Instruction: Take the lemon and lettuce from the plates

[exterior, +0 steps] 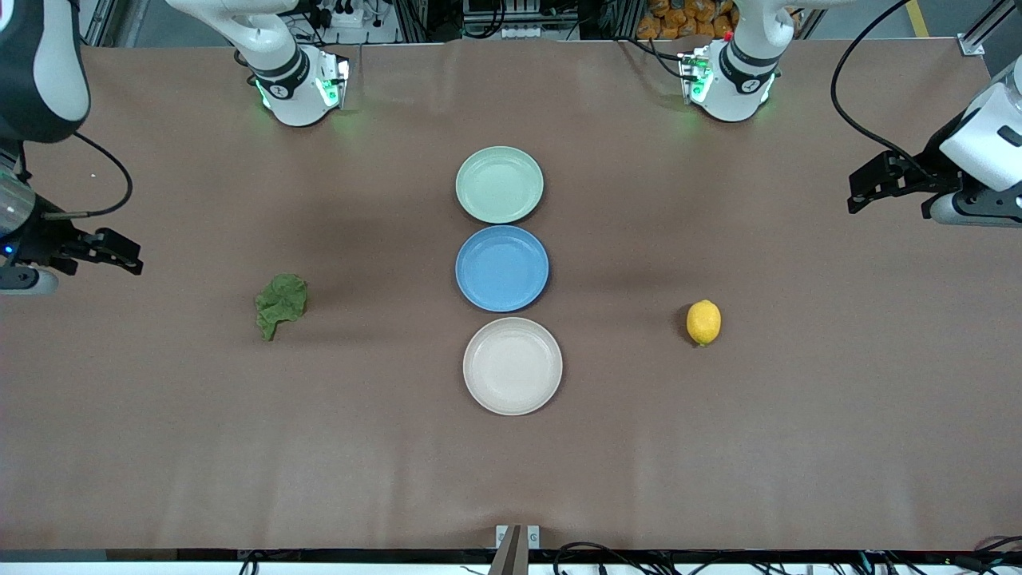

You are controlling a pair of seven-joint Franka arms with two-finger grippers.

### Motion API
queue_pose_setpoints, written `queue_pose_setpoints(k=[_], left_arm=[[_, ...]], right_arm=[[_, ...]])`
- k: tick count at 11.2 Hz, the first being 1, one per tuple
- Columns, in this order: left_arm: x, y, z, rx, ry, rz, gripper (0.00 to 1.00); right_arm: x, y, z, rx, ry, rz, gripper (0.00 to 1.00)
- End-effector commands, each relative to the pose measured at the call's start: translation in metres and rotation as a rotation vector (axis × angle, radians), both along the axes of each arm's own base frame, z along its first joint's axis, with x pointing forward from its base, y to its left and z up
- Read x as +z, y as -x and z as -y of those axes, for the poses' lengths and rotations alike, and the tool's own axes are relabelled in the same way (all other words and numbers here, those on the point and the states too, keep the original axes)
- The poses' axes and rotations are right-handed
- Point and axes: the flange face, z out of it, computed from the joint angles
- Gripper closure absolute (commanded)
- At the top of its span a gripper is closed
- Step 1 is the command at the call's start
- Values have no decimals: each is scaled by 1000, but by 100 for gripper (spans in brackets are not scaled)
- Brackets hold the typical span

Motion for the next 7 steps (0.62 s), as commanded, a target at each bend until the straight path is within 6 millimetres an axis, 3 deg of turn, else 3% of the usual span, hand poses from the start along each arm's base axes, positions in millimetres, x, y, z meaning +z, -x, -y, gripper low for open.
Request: queue_pose_setpoints(k=[1, 5, 7], left_arm=[[12, 4, -2, -27, -32, -7, 0], [11, 4, -1, -27, -32, -15, 0], [11, 4, -1, -27, -31, -16, 0]], right_arm=[[53, 8, -15, 45, -21, 2, 0], [101, 18, -19, 53, -24, -10, 0], [111, 19, -25, 64, -23, -6, 0]])
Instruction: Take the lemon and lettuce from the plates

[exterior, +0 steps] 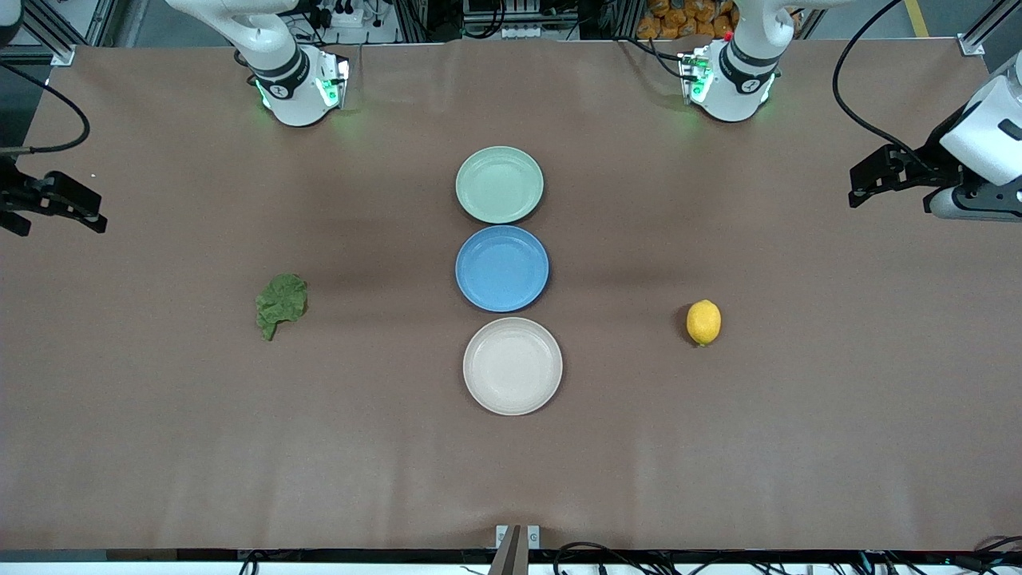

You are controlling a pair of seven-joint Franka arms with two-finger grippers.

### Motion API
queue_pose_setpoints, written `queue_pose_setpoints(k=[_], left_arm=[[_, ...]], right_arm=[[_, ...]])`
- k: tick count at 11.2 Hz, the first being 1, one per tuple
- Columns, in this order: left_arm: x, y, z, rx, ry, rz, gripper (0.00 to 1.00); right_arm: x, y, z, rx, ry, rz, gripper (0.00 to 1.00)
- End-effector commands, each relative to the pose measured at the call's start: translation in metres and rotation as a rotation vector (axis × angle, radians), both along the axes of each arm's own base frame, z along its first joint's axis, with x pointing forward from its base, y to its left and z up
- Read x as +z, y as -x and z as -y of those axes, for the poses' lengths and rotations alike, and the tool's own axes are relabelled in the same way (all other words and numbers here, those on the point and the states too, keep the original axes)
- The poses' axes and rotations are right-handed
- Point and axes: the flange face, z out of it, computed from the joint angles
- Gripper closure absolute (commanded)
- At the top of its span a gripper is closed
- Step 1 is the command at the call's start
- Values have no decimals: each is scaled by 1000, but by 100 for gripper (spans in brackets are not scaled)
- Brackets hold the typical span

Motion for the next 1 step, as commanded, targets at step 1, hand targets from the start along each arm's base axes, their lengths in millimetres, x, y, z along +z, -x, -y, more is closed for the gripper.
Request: queue_pose_setpoints(k=[1], left_arm=[[6, 2, -3, -23, -24, -6, 0]], right_arm=[[15, 3, -10, 28, -20, 2, 0]])
